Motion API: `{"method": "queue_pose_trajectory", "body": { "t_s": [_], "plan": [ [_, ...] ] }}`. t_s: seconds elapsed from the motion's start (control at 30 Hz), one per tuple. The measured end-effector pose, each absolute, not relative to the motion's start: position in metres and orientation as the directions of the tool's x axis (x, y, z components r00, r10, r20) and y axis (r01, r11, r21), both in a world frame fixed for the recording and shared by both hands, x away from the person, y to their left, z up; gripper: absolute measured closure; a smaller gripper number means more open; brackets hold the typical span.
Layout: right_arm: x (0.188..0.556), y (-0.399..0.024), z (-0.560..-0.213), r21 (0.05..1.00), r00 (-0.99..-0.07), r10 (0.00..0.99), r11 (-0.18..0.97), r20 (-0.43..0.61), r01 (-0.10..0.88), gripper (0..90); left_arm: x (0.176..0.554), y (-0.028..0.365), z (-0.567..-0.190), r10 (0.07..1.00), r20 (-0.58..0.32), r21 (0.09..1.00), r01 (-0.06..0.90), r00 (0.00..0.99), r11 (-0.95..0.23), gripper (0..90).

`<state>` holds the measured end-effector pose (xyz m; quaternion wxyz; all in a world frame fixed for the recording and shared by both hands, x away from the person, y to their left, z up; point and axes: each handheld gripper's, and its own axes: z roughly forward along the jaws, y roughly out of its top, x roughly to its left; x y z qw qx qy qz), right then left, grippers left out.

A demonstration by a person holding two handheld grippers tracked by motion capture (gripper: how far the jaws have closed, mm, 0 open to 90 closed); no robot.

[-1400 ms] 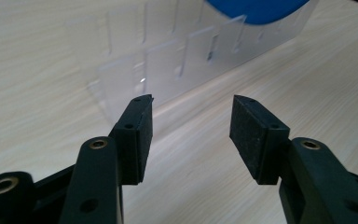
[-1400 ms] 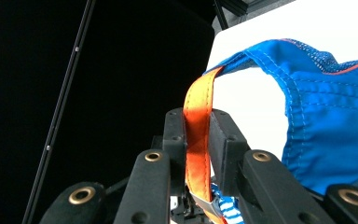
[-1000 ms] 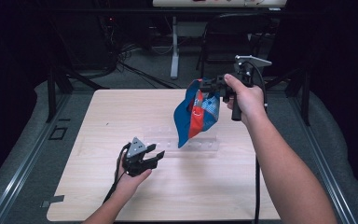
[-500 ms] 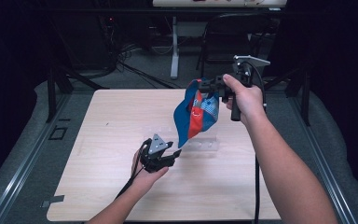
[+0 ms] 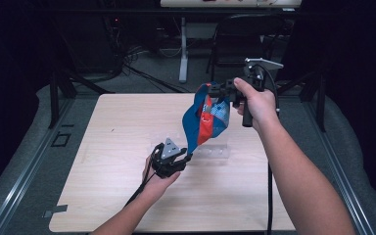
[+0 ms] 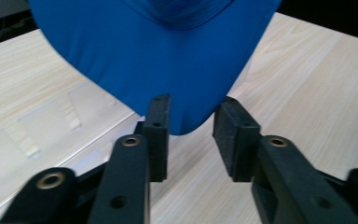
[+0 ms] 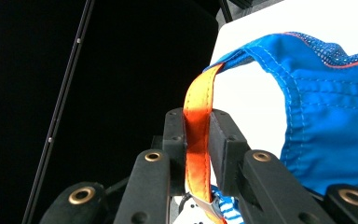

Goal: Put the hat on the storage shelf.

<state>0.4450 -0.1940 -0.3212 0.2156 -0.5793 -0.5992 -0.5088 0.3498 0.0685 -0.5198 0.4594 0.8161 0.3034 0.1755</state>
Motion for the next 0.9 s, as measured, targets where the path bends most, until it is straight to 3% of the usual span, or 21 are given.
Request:
{"method": "queue_pose_trajectory", "body": {
  "t_s": [0.1,0.3,0.9],
  "plan": [
    [0.445,-0.194,-0.321,0.362,-0.238,0.478,-0.184,0.845,0.914,78.0,0.349,0.068,-0.519,0.645,0.018,0.854,0.323,0.764,-0.408,75.7],
    [0.445,-0.192,-0.321,0.360,-0.240,0.473,-0.182,0.848,0.915,78.0,0.347,0.070,-0.517,0.644,0.028,0.846,0.324,0.765,-0.422,80.4],
    [0.446,-0.187,-0.324,0.360,-0.241,0.488,-0.165,0.839,0.918,78.0,0.348,0.083,-0.521,0.654,0.039,0.842,0.328,0.755,-0.429,84.8]
  ]
}}
